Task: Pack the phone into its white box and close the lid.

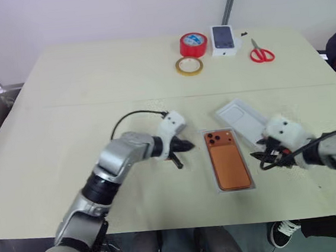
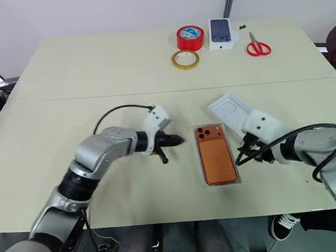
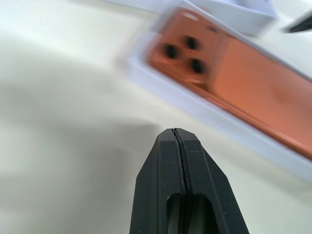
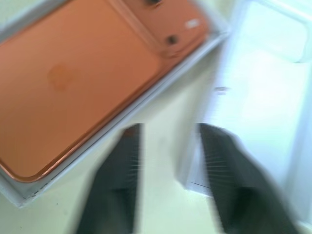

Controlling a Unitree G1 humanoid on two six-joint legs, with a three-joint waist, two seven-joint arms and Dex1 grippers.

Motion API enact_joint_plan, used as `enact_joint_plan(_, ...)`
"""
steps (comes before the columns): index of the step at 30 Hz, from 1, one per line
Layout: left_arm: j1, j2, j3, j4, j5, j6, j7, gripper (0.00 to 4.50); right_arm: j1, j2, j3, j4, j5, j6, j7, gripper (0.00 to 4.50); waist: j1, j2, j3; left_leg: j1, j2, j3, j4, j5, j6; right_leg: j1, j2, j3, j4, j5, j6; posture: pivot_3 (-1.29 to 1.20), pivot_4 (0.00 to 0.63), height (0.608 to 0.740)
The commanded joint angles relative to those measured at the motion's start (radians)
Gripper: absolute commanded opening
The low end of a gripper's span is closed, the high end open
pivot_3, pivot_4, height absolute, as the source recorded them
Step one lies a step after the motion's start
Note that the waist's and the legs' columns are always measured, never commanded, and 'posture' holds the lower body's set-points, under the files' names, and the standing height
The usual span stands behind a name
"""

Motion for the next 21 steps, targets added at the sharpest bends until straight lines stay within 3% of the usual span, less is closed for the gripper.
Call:
enact_joint_plan(1,0.053,0.049,0.032,-0.079,0.018,-0.151,-0.062,0.00,-0.072,0.014,0.010,0.045,0.032,0.055,-0.045,3.93,0.001,0.000,0.000,0.000,0.000,0.000,0.000,0.000,0.000,0.000,0.000,0.000,0.000,0.000,0.000,0.00,0.150,0.740)
enact_joint_plan(6,0.194,0.133,0.086,-0.152,0.028,-0.392,-0.154,0.00,-0.186,0.049,0.154,0.209,0.002,0.073,-0.124,3.93,0.008,0.001,0.000,0.000,0.000,0.000,0.000,0.000,0.000,0.000,-0.001,0.000,0.000,0.000,0.000,0.00,0.150,0.740)
enact_joint_plan(14,0.343,0.210,0.135,-0.247,-0.004,-0.525,-0.270,0.00,-0.326,0.088,0.281,0.422,-0.021,0.003,-0.159,3.93,0.007,0.003,0.001,-0.001,0.000,0.001,0.000,-0.001,0.001,0.000,-0.002,0.000,0.000,0.000,0.000,0.00,0.150,0.740)
enact_joint_plan(17,0.356,0.207,0.130,-0.257,0.012,-0.538,-0.259,0.00,-0.373,0.121,0.299,0.484,-0.014,-0.004,-0.166,3.04,0.005,0.003,0.001,-0.001,0.000,0.001,0.001,-0.001,0.002,0.000,-0.002,0.000,0.000,0.000,0.000,0.00,0.150,0.740)
enact_joint_plan(21,0.363,0.194,0.122,-0.254,0.029,-0.546,-0.238,0.00,-0.405,0.143,0.273,0.505,0.007,0.032,-0.178,0.98,0.005,0.004,0.001,-0.001,0.000,0.001,0.001,-0.001,0.002,0.000,-0.002,0.000,0.000,0.000,0.000,0.00,0.150,0.740)
